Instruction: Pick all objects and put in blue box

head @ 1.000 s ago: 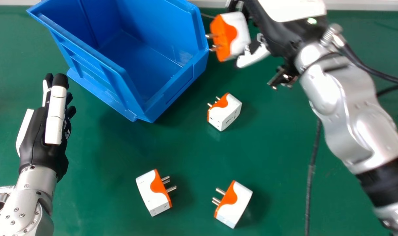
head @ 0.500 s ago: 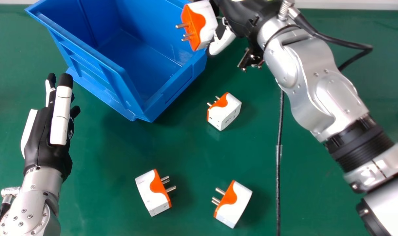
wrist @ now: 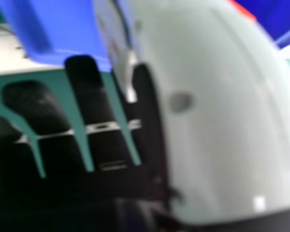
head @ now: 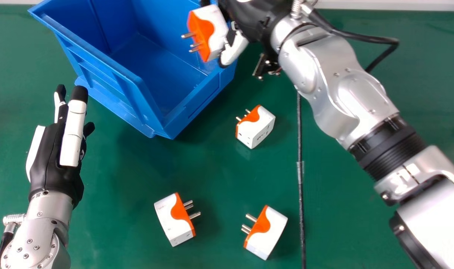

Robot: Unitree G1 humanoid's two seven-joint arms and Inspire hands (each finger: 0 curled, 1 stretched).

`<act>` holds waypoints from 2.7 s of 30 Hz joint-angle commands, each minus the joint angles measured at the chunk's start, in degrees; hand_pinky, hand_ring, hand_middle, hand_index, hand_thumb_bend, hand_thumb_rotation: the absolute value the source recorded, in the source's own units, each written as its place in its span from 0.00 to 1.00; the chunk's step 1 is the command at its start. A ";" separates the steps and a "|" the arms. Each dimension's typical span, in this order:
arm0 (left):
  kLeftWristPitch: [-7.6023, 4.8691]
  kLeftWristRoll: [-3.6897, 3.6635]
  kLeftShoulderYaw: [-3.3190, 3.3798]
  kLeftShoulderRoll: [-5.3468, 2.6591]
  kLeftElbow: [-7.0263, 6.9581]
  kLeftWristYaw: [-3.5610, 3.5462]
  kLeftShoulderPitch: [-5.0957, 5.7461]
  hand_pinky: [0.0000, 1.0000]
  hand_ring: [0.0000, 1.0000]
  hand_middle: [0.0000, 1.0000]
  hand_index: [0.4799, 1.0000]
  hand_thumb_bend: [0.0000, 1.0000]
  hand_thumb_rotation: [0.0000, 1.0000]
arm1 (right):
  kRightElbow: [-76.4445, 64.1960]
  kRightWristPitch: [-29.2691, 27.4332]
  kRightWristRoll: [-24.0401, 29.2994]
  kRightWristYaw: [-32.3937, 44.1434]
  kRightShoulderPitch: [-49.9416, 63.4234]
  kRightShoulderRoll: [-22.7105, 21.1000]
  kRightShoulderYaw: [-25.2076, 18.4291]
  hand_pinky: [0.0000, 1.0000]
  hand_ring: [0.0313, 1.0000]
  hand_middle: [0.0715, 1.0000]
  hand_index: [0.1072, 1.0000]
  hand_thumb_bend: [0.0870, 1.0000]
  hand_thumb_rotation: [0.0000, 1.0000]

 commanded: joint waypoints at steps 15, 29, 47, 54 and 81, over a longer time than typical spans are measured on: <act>-1.12 2.39 -0.80 0.40 -0.95 0.99 0.27 0.91 0.98 1.00 1.00 0.80 0.99 | 13.66 -3.54 -0.85 -7.83 -13.91 3.87 2.08 0.30 0.36 0.43 0.48 0.46 0.00; -1.31 2.79 -1.32 0.18 -2.00 0.70 1.00 0.94 1.00 1.00 1.00 0.80 0.99 | 24.46 -4.50 -0.52 -10.23 -20.17 6.52 4.70 0.34 0.38 0.48 0.45 0.47 0.00; -1.28 3.23 -1.98 -0.19 -2.81 1.60 1.66 0.93 0.99 1.00 1.00 0.80 1.00 | 33.73 -7.69 1.05 -15.39 -24.45 9.50 5.01 0.35 0.42 0.49 0.44 0.45 0.00; -1.57 3.58 -2.13 -0.20 -2.22 1.81 1.34 0.93 0.98 1.00 1.00 0.81 1.00 | 33.74 -8.71 2.34 -18.95 -23.35 10.50 4.26 0.50 0.64 0.72 0.66 0.64 0.00; -2.09 4.00 -2.15 -0.24 -1.59 1.49 1.15 0.94 0.98 1.00 1.00 0.80 1.00 | 33.82 -5.66 -0.84 -16.72 -25.71 10.46 9.10 1.00 1.00 1.00 1.00 1.00 0.52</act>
